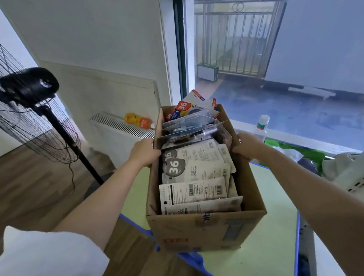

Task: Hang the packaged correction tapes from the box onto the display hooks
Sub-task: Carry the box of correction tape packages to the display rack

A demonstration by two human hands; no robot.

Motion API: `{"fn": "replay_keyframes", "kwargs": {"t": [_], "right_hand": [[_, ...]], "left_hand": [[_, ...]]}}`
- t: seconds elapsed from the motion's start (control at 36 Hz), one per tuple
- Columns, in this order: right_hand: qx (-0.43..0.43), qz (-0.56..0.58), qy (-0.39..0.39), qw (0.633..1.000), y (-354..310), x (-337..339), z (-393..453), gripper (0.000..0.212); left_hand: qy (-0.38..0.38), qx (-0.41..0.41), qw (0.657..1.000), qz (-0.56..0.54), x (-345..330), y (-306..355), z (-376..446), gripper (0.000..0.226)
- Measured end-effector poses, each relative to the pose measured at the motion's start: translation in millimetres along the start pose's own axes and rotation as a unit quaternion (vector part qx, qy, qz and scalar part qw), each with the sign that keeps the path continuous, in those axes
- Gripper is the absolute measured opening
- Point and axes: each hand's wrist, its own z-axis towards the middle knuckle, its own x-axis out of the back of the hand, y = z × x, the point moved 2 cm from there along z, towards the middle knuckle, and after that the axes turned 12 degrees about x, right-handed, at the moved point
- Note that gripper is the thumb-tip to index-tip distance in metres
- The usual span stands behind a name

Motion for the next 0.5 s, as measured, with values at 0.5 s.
{"fn": "replay_keyframes", "kwargs": {"t": [0.5], "right_hand": [[0.085, -0.002, -0.016, 0.996, -47, -29, -9, 0.017]], "left_hand": [[0.082, 0.073, 0.994, -0.028, 24, -73, -61, 0.002]]}}
